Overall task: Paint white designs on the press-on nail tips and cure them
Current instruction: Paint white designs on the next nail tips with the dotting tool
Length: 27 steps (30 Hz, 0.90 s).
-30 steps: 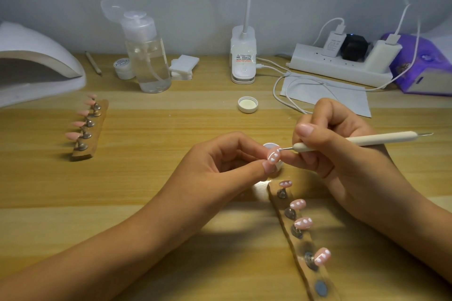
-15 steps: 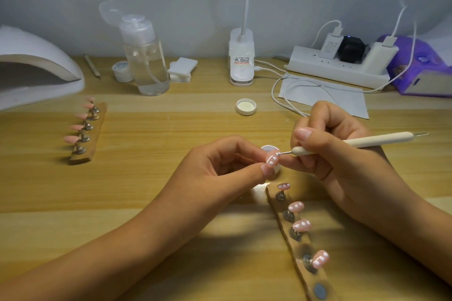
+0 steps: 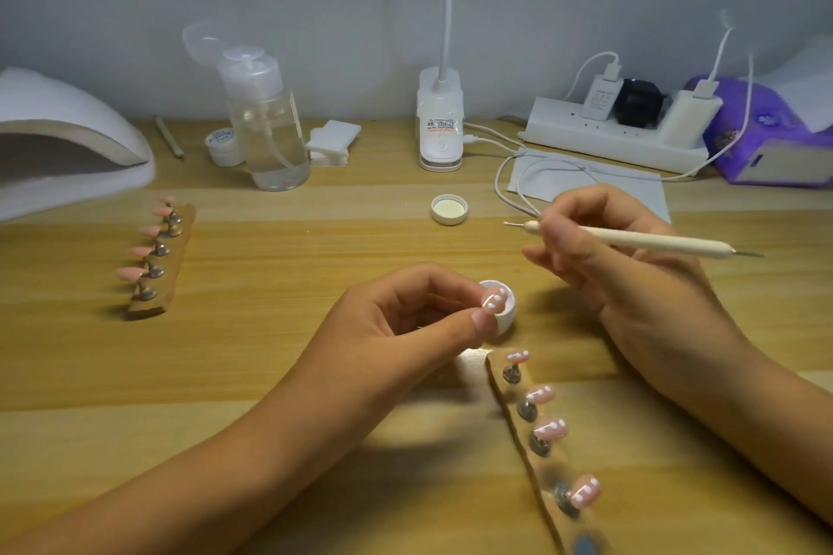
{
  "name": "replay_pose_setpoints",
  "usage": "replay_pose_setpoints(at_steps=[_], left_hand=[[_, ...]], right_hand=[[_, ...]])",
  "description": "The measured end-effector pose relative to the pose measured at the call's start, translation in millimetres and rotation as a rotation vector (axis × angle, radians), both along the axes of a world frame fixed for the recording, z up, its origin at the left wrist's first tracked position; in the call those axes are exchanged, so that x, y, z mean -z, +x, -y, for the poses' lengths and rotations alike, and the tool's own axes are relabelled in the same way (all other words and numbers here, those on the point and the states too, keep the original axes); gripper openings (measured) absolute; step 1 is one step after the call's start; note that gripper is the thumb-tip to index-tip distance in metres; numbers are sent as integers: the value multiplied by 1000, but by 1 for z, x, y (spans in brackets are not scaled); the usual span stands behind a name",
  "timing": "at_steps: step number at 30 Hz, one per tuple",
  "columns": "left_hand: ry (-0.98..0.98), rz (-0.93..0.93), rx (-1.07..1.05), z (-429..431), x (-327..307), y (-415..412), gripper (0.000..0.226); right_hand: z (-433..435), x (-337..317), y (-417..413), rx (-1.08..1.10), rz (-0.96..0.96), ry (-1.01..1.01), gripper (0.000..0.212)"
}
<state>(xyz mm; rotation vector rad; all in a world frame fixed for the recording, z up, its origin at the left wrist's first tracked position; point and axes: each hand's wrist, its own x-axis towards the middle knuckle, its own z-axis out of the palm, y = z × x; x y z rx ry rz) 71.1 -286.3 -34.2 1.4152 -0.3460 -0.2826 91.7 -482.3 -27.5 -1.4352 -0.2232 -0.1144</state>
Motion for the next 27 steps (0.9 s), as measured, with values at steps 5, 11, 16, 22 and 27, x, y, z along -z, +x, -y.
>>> replay_pose_setpoints(at_steps=[5,11,16,22,27], left_hand=[[-55,-13,-43,0,-1,2,14],[-55,-34,-76,-1,0,3,14],[-44,-26,-87,-1,0,3,15],[-39,-25,-80,-1,1,4,14],[-38,-24,-77,-1,2,4,15]], right_hand=[[-2,3,-4,54,140,-294,19],[-3,12,-5,37,299,-543,17],[-3,15,-2,22,357,-625,20],[-3,15,-2,-3,350,-678,19],[-2,14,-2,-3,331,-673,20]])
